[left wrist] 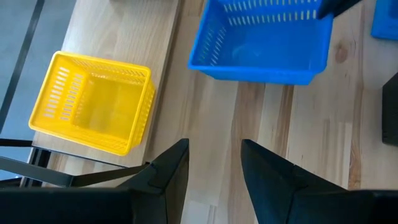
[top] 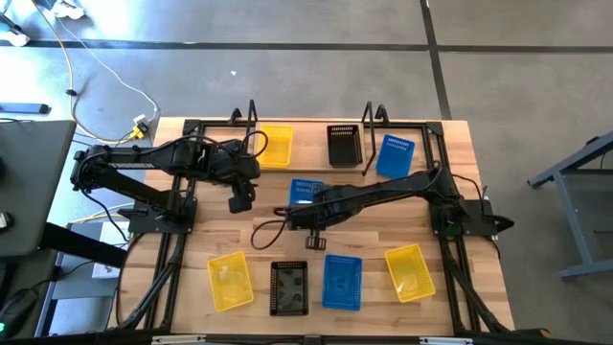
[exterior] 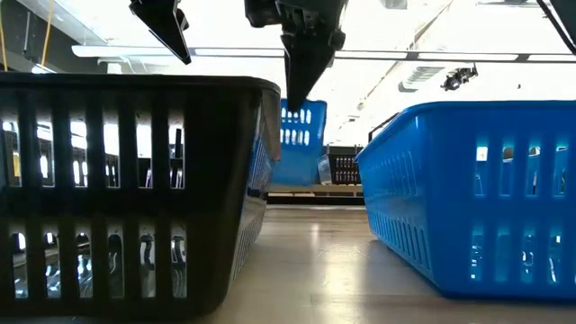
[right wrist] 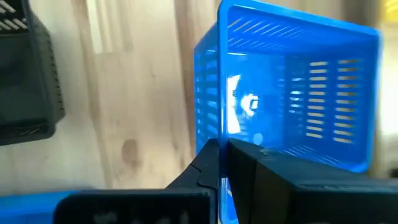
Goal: Stack baskets on shelf by color
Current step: Put the middle blue basket on the shelf
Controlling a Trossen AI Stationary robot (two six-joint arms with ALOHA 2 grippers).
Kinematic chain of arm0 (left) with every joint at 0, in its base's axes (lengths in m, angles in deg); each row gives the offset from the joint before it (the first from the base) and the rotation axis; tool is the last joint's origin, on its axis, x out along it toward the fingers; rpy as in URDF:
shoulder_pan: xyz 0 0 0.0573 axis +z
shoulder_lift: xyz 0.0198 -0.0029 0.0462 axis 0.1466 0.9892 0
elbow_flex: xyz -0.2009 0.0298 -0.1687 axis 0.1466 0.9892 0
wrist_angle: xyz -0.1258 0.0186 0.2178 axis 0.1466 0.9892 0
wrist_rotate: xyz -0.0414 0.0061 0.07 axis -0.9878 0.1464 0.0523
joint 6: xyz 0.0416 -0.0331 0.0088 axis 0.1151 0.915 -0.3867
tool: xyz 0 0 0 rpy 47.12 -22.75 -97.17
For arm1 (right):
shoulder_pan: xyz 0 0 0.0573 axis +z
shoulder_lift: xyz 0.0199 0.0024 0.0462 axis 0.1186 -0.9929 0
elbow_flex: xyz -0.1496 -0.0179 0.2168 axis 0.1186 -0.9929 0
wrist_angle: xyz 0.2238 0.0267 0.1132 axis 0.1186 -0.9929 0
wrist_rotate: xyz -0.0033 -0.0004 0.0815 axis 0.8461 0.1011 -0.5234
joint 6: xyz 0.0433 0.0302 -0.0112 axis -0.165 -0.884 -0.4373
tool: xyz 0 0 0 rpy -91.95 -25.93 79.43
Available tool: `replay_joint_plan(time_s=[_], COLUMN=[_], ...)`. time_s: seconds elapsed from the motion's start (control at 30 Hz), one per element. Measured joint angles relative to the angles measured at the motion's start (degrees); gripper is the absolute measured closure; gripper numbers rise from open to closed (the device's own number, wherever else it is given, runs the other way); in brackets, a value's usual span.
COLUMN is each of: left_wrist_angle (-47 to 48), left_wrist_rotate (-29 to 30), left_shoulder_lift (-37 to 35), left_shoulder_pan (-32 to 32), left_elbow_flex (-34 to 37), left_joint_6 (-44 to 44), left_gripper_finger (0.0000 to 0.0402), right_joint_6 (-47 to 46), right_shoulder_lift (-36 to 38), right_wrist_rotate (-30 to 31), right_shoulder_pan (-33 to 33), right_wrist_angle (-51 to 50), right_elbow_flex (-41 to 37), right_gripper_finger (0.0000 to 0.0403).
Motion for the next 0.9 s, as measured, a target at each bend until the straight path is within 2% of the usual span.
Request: replay_joint_plan(time_s=[0.2, 0.57, 0.9], left_wrist_angle=[0.02, 0.01, 0.00], left_wrist_rotate=[-0.01, -0.02, 0.00], left_shoulder_lift=[0.00, 0.00, 0.00], left_shoulder_pan=[0.00, 0.00, 0.00], left_elbow_flex=[0.01, 0.01, 0.01], left_joint_6=[0.04, 0.04, 0.06], left_gripper_finger=[0.0267, 0.0267, 0.0267], right_joint_6=[2.31, 11.21, 18.59], right_shoulder_lift=[0.02, 0.02, 0.02], right_wrist_rotate=[6.76, 15.35, 14.92], right_shoulder_pan=[-0.29, -6.49, -13.57], right_wrist_angle=[-6.76, -8.21, -3.20], right_elbow_flex=[3.08, 3.40, 3.36], right_gripper_finger=[0.0402, 0.0403, 0.0403])
